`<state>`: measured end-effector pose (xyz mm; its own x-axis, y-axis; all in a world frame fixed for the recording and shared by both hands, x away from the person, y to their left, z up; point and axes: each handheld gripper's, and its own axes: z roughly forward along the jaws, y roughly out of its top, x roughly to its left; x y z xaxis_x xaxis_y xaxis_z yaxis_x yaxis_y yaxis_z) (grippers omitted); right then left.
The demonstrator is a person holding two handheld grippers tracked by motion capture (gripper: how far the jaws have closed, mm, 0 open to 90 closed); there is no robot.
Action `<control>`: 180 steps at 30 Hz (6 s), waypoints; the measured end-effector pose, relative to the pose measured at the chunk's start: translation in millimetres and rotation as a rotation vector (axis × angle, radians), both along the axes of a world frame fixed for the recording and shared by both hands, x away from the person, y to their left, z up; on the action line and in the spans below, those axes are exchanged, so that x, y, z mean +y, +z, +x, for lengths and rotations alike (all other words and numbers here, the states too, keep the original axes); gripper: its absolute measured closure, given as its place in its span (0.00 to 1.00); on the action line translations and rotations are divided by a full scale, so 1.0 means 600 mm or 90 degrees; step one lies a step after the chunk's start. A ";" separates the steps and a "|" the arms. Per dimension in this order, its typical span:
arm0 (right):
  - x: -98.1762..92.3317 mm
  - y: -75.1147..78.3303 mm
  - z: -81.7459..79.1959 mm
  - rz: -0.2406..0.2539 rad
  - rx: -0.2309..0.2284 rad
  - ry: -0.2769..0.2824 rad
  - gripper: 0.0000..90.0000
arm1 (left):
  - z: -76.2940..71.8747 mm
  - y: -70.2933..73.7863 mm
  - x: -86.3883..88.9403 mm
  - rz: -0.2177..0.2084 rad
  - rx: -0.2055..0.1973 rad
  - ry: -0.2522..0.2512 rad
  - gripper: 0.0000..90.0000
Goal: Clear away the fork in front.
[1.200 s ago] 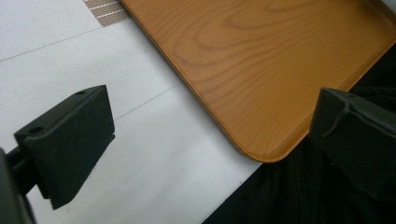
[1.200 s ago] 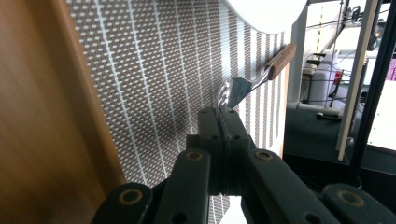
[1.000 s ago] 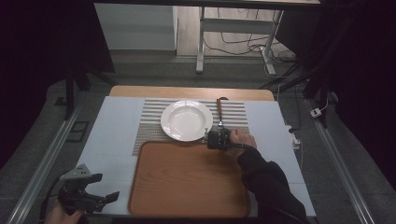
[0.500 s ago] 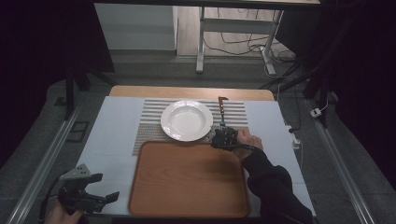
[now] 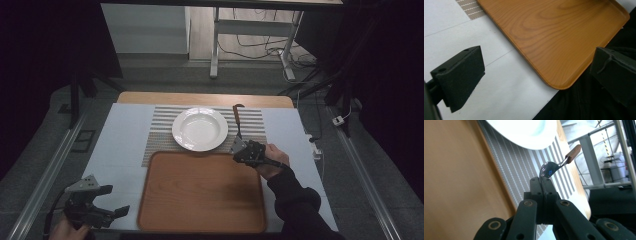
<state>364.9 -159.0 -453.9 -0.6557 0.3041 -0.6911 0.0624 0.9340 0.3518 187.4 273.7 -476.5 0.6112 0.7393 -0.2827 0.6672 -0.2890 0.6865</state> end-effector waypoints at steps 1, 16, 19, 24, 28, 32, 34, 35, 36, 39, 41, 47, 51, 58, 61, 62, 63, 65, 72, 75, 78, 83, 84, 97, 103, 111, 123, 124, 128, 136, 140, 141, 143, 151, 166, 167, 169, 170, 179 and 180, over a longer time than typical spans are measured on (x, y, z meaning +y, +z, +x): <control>-0.004 0.005 -0.004 0.008 0.007 0.006 1.00 | 0.002 0.001 -0.002 -0.003 -0.003 -0.009 0.00; -0.059 0.049 -0.064 0.273 0.162 0.060 1.00 | 0.029 0.013 -0.026 -0.044 -0.027 -0.067 0.00; -0.070 0.054 -0.071 0.324 0.201 0.075 1.00 | 0.039 0.013 -0.035 -0.041 -0.025 -0.079 0.00; -0.081 0.058 -0.085 0.383 0.249 0.106 1.00 | 0.053 0.016 -0.052 -0.018 -0.035 -0.097 0.00; -0.085 0.056 -0.096 0.410 0.297 0.137 1.00 | 0.072 0.021 -0.071 -0.003 -0.040 -0.122 0.00; -0.084 0.054 -0.107 0.428 0.338 0.163 1.00 | 0.088 0.027 -0.094 0.030 -0.045 -0.151 0.00; -0.084 0.053 -0.112 0.440 0.361 0.181 1.00 | 0.100 0.033 -0.112 0.050 -0.056 -0.171 0.00; -0.083 0.053 -0.115 0.444 0.372 0.191 1.00 | 0.100 0.033 -0.112 0.050 -0.056 -0.171 0.00; -0.081 0.052 -0.117 0.447 0.380 0.198 1.00 | 0.104 0.035 -0.119 0.058 -0.061 -0.176 0.00; -0.076 0.052 -0.125 0.449 0.403 0.226 1.00 | 0.117 0.041 -0.141 0.079 -0.078 -0.201 0.00; -0.074 0.052 -0.127 0.447 0.409 0.235 1.00 | 0.126 0.045 -0.155 0.085 -0.085 -0.220 0.00; -0.059 0.051 -0.142 0.444 0.455 0.289 1.00 | 0.152 0.054 -0.193 0.107 -0.106 -0.296 0.00; -0.048 0.051 -0.150 0.431 0.477 0.321 1.00 | 0.167 0.056 -0.228 0.129 -0.124 -0.357 0.04; -0.034 0.053 -0.159 0.407 0.505 0.366 1.00 | 0.169 0.054 -0.257 0.171 -0.146 -0.440 0.28; -0.032 0.054 -0.160 0.403 0.509 0.373 1.00 | 0.166 0.053 -0.262 0.173 -0.148 -0.463 0.39; -0.031 0.055 -0.161 0.397 0.511 0.377 1.00 | 0.164 0.052 -0.264 0.180 -0.152 -0.469 0.46; -0.031 0.055 -0.161 0.397 0.513 0.380 1.00 | 0.163 0.052 -0.265 0.184 -0.152 -0.481 0.50; -0.030 0.056 -0.163 0.394 0.518 0.389 1.00 | 0.159 0.050 -0.269 0.194 -0.158 -0.494 0.55; -0.024 0.056 -0.166 0.371 0.528 0.413 1.00 | 0.150 0.047 -0.283 0.204 -0.146 -0.574 0.76; -0.024 0.055 -0.165 0.362 0.535 0.419 1.00 | 0.148 0.047 -0.289 0.216 -0.145 -0.608 0.81; -0.025 0.054 -0.166 0.359 0.544 0.424 1.00 | 0.145 0.044 -0.291 0.226 -0.157 -0.653 0.84; -0.031 0.050 -0.158 0.368 0.533 0.391 0.93 | 0.139 0.037 -0.293 0.229 -0.149 -0.673 0.89; -0.032 0.049 -0.156 0.377 0.529 0.381 0.90 | 0.139 0.035 -0.292 0.225 -0.137 -0.663 0.89; -0.068 0.046 -0.157 0.440 0.405 0.182 0.45 | 0.134 0.028 -0.263 0.194 -0.052 -0.507 0.89; -0.089 0.041 -0.167 0.465 0.366 0.074 0.30 | 0.130 0.023 -0.249 0.200 -0.014 -0.425 0.89; -0.133 0.027 -0.186 0.496 0.323 -0.050 0.13 | 0.124 0.013 -0.234 0.200 0.053 -0.325 0.89; -0.176 0.017 -0.203 0.500 0.265 -0.136 0.00 | 0.131 -0.001 -0.202 0.172 0.125 -0.169 0.88; -0.179 0.017 -0.205 0.501 0.263 -0.141 0.00 | 0.132 -0.003 -0.200 0.171 0.131 -0.159 0.88; -0.187 0.016 -0.210 0.497 0.256 -0.154 0.00 | 0.140 -0.012 -0.194 0.170 0.160 -0.117 0.88; -0.197 0.018 -0.216 0.503 0.251 -0.163 0.00 | 0.156 -0.036 -0.181 0.171 0.224 -0.035 0.88; -0.198 0.018 -0.216 0.501 0.252 -0.165 0.00 | 0.160 -0.042 -0.183 0.175 0.234 -0.021 0.88; -0.197 0.018 -0.216 0.500 0.253 -0.166 0.00 | 0.161 -0.043 -0.185 0.179 0.234 -0.018 0.88; -0.197 0.017 -0.216 0.498 0.253 -0.161 0.00 | 0.164 -0.046 -0.189 0.189 0.234 -0.011 0.88; -0.196 0.017 -0.216 0.494 0.256 -0.162 0.00 | 0.165 -0.043 -0.189 0.174 0.225 -0.022 0.80; -0.194 0.015 -0.213 0.486 0.265 -0.167 0.00 | 0.210 -0.002 -0.182 0.102 0.117 -0.056 0.98; -0.193 0.015 -0.213 0.486 0.266 -0.167 0.00 | 0.215 -0.003 -0.184 0.100 0.115 -0.057 0.98; -0.193 0.015 -0.213 0.485 0.266 -0.168 0.00 | 0.224 -0.007 -0.188 0.096 0.117 -0.063 0.98; -0.193 0.015 -0.213 0.482 0.266 -0.168 0.00 | 0.229 -0.009 -0.190 0.097 0.117 -0.066 0.98; -0.193 0.014 -0.211 0.479 0.272 -0.169 0.00 | 0.260 -0.030 -0.200 0.097 0.130 -0.062 0.98; -0.193 0.014 -0.211 0.478 0.272 -0.169 0.00 | 0.262 -0.033 -0.200 0.097 0.134 -0.058 0.98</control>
